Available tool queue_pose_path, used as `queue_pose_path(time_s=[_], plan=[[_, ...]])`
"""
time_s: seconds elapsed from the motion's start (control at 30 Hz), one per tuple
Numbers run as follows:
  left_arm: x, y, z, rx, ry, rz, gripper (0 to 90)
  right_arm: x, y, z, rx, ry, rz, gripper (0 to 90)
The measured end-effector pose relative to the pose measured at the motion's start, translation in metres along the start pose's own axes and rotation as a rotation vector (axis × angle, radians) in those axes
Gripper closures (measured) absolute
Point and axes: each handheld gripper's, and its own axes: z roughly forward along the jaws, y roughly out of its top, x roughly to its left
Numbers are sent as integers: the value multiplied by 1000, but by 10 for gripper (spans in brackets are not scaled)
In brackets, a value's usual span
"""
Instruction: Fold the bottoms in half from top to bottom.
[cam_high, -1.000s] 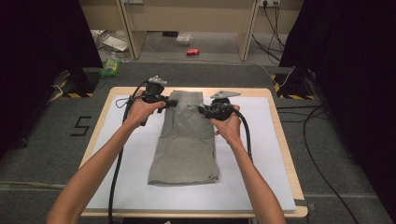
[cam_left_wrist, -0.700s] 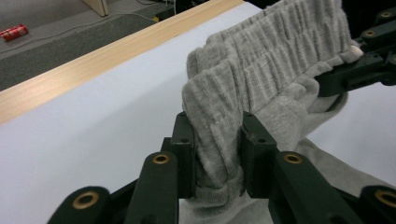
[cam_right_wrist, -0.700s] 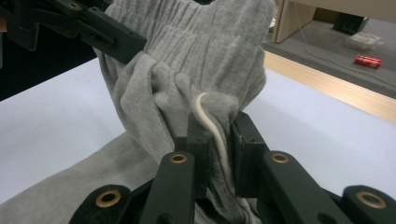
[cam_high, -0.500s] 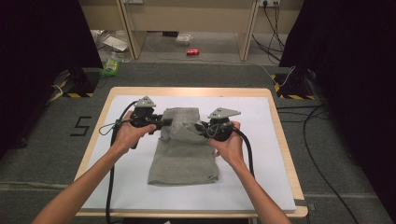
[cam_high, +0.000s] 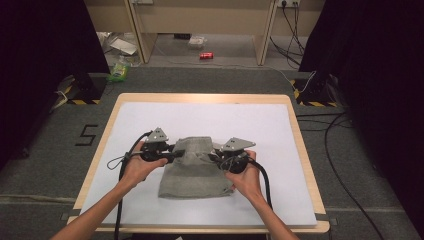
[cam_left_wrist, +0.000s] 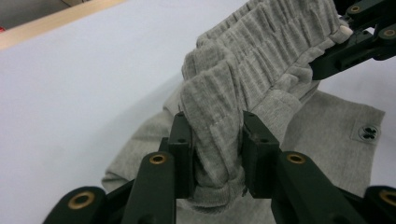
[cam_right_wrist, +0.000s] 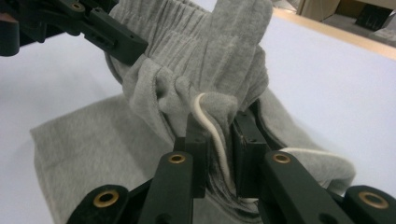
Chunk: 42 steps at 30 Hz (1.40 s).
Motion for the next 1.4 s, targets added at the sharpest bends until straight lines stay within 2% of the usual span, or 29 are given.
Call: queue_pose_path(time_s=[0.13,0.2,0.37,0.43,0.5,0.6,0.73,0.87,0.97,1.07,1.2,1.27,1.33,1.4], plan=[[-6,-11,2,-9,-4,24,680,6,-11,0,20,1,-15,785],[-10,-15,4,0,-13,30,669,6,-16,1,24,9,-5,777],[-14,-25,4,8,-26,17,633,9,-27,0,44,30,10,735],[-15,-26,3,6,-42,2,614,10,-28,-2,43,41,15,690],[-16,-27,-1,5,-66,-17,573,12,-28,-4,45,50,14,642],[-19,-27,-5,5,-87,-19,532,14,-29,-7,45,68,11,596],[-23,-26,-14,-15,-137,-39,508,16,-27,-19,18,92,20,589],[-25,-19,-20,-32,-143,-31,498,20,-21,-34,-3,93,18,579],[-23,-14,-21,-61,-173,-63,500,20,-14,-40,-25,91,19,580],[-20,-9,-22,-74,-140,-57,500,17,-5,-41,-32,71,17,588],[-11,-6,-20,-71,-93,-74,500,8,2,-32,-16,36,35,600],[-7,-7,-16,-52,-66,-72,500,4,2,-24,17,23,44,601],[-4,-9,-10,-19,-20,-47,500,1,0,-16,49,15,42,603],[-4,-12,-3,5,-10,-38,499,1,-2,-8,76,24,43,605]])
